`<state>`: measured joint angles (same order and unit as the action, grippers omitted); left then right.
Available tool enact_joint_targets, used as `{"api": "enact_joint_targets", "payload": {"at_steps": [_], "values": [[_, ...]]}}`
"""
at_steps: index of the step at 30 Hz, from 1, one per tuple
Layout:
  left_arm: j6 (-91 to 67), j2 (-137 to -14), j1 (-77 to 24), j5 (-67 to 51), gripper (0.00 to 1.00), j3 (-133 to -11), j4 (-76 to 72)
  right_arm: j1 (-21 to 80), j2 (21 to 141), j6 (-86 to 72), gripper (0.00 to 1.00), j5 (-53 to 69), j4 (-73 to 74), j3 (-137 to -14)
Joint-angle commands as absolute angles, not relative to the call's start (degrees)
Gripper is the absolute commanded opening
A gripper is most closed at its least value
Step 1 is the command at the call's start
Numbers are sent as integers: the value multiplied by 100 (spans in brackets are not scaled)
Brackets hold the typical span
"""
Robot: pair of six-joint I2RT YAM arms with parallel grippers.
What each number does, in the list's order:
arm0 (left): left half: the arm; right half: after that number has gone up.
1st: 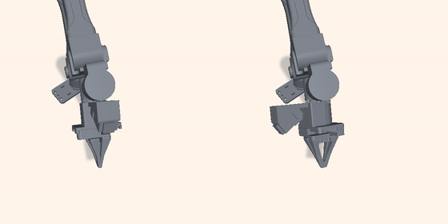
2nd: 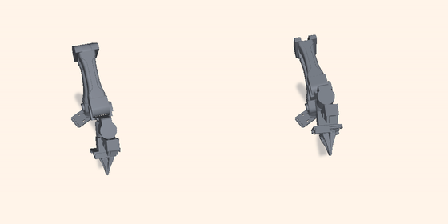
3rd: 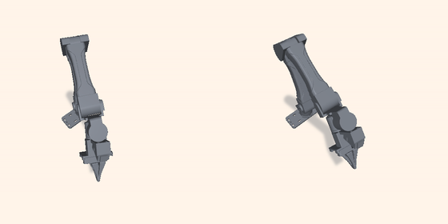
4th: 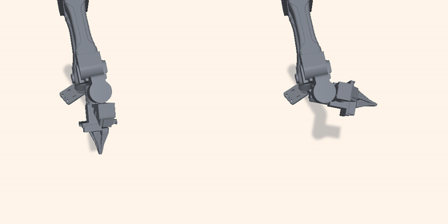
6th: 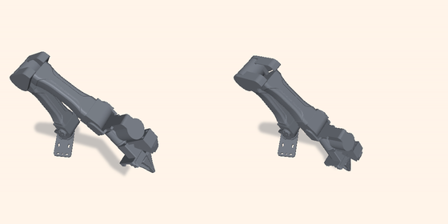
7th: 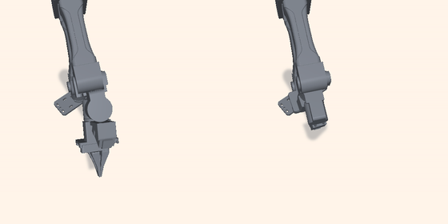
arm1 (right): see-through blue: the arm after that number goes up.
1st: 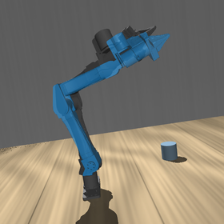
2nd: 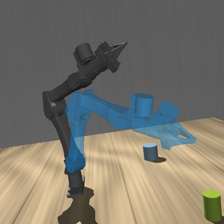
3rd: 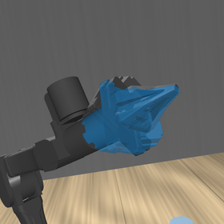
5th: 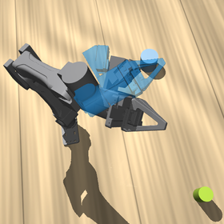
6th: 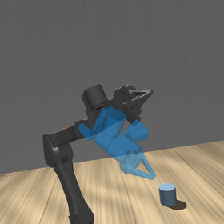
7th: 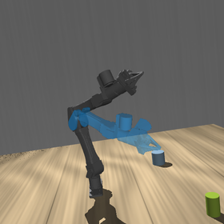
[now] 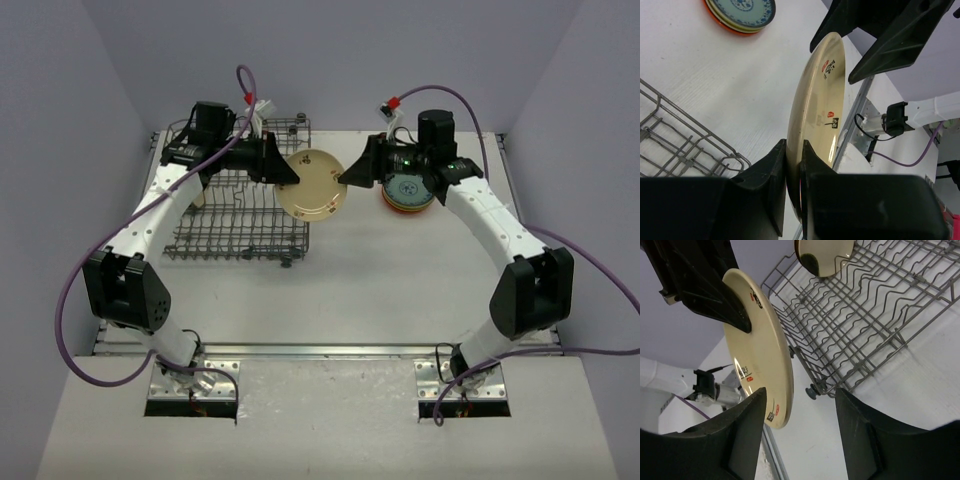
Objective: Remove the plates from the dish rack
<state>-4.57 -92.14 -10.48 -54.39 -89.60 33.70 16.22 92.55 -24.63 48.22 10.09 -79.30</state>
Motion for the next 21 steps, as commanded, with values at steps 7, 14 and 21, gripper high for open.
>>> {"api": "enact_joint_targets", "payload": {"at_steps": [7, 14, 21], "values": [[-181, -9214, -1143, -5593, 12, -9042, 3423, 1915, 9659, -2013, 14, 3772, 1647, -8638], [-82, -9269, -1111, -3729, 100, -9318, 3799, 1150, 9432, -2381, 0, 3633, 1666, -8256], [-227, -9434, -917, -2377, 100, -9467, 3825, -754, 10427, -2444, 0, 3730, 2387, -8551]]}}
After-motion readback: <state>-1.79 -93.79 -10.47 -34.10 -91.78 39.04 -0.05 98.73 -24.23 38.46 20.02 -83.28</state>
